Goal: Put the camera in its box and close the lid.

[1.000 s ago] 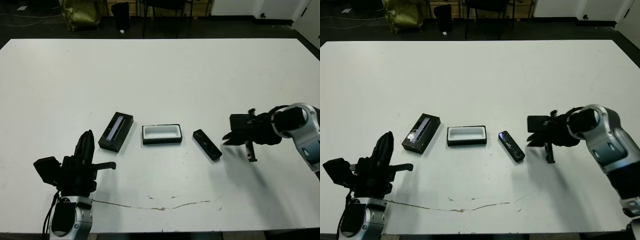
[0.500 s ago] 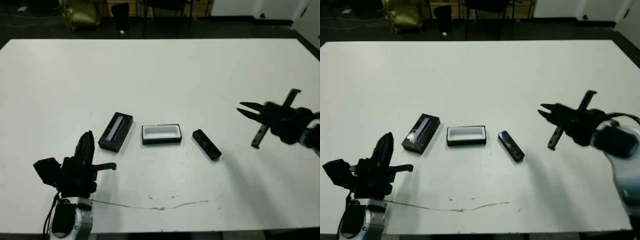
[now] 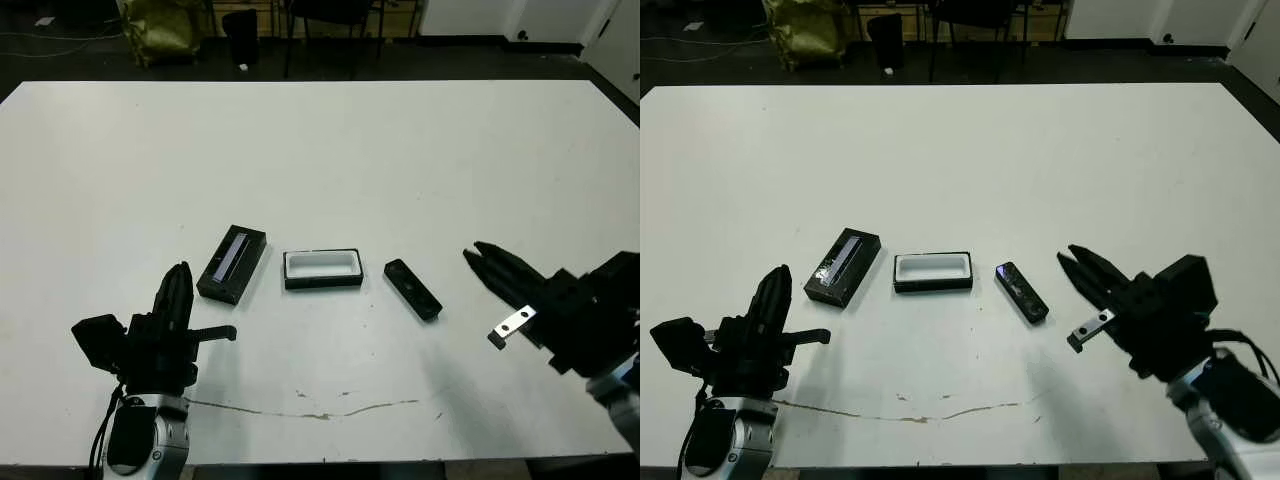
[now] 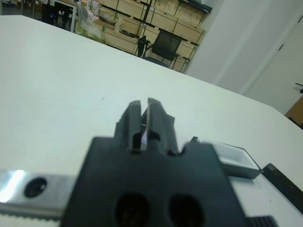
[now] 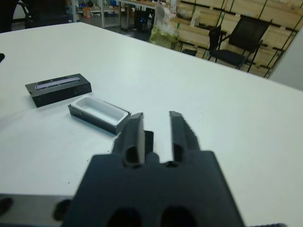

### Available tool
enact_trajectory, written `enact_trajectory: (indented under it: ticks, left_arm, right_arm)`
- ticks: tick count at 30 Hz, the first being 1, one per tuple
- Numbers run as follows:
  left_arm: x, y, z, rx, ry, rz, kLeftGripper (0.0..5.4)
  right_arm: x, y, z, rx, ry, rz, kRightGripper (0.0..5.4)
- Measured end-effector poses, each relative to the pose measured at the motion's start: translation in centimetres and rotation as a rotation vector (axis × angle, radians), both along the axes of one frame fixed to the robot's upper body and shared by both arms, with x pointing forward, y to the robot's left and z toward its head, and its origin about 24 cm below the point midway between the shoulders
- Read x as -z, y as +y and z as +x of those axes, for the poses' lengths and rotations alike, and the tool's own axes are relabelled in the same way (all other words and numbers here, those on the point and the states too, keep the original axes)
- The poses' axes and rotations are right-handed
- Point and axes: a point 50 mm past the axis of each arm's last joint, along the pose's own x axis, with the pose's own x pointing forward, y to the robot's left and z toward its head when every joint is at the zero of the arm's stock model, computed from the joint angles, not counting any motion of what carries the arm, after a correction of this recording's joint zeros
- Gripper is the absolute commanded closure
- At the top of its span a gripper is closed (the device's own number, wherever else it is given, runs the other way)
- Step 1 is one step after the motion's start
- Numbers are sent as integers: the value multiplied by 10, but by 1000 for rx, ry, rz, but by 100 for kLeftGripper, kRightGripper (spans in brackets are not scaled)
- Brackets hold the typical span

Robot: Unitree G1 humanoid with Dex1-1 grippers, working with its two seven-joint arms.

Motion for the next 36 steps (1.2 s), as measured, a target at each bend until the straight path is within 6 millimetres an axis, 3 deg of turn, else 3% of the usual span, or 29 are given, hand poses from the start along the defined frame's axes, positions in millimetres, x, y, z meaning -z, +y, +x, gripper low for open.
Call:
enact_trajectory:
  ticks: [7,19,36]
  left_arm:
    - [0,0,0,2,2,-4,540]
    - [0,0,-1,2,5,-2,540]
    - [1,1,-1,4,5,10,540]
  right_arm:
    - [19,8,0,-26,79,-11,261]
    - [39,16,0,-14,68,-98,1]
    - [58,20,13,19,117,-94,1]
